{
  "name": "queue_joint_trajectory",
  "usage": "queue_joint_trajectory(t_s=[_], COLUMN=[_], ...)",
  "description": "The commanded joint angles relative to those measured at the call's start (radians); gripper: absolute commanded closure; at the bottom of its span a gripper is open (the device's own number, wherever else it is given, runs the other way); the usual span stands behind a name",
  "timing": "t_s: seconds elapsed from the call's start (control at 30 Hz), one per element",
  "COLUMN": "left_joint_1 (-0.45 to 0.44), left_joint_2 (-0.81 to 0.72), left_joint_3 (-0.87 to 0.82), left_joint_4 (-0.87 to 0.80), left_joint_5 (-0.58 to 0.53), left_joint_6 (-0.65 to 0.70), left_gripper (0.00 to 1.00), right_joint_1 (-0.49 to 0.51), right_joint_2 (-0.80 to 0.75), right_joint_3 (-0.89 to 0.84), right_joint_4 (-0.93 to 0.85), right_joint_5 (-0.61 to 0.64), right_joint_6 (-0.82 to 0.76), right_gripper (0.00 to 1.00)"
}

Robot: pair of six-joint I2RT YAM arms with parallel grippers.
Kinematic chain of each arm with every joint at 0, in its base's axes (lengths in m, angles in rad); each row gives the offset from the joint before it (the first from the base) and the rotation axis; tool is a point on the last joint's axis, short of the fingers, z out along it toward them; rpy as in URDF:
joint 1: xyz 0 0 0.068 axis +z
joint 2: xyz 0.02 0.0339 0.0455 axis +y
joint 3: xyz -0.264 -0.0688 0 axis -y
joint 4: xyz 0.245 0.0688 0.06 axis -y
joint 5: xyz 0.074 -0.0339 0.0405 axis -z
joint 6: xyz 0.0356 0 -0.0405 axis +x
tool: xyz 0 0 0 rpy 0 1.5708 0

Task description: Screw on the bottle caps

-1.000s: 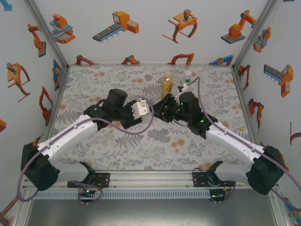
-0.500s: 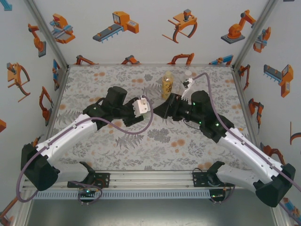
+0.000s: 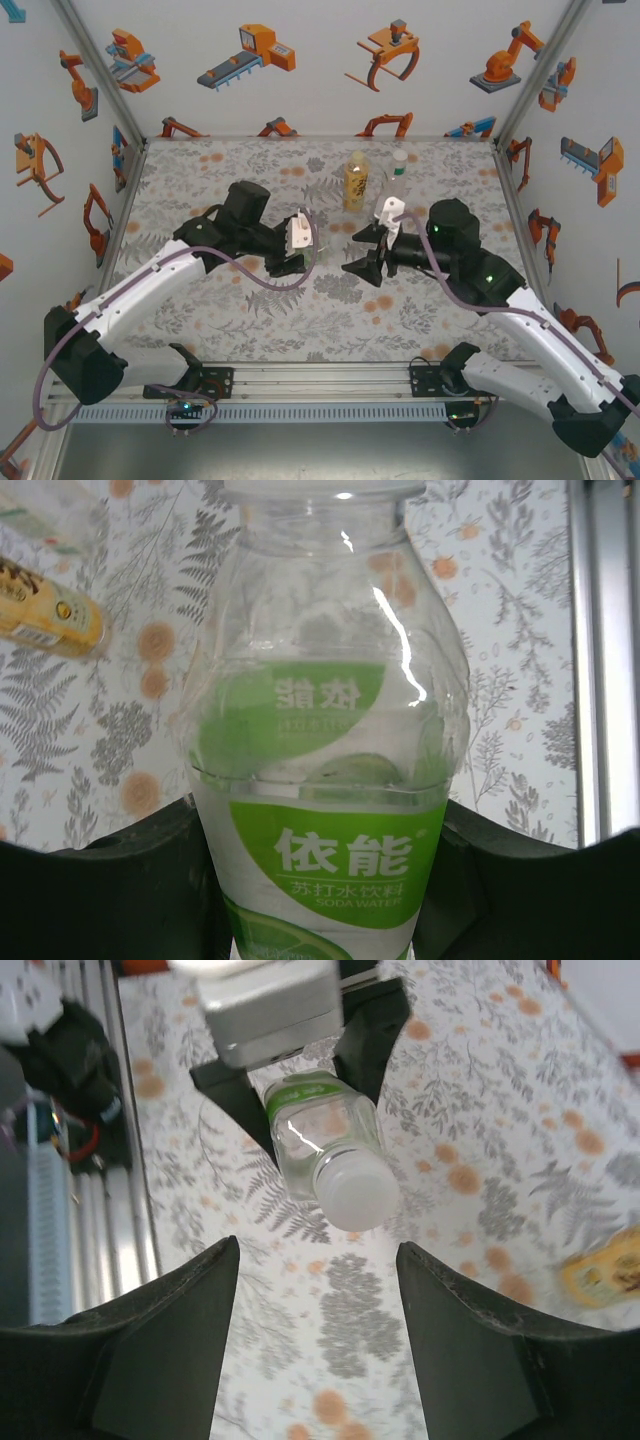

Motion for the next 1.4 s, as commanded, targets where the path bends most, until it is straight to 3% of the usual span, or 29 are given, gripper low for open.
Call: queue_joint_trajectory(t_s=[0.0, 0.3, 0.7, 1.37], left_joint_1=[-0.003, -0.002, -0.003, -0.002], left_joint_2=[0.018, 0.050, 0.055, 0.062], left_joint_3=[0.034, 0.072, 0.088, 0.094], left_joint_4=[-0.053, -0.130, -0.165, -0.176], left_joint_5=[0.116, 0.175, 0.199, 0.207], left_joint_6=[0.033, 0.062, 0.075, 0.076], left_gripper=[1.00, 1.00, 1.00, 1.00], right_joint_1=[-0.004, -0.003, 0.001, 0.013], right_joint_2=[0.014, 0.047, 0.073, 0.068], right_joint_3=[0.048, 0.051, 0.070, 0.060], right_joint_4=[-0.071, 0.010, -0.007, 0.012], right_joint_5=[-0.085, -0.116, -0.160, -0.162], right_joint_6=[-0.300, -0.336, -0.359, -0.359], right_gripper=[0.40, 0.42, 0.56, 0.53])
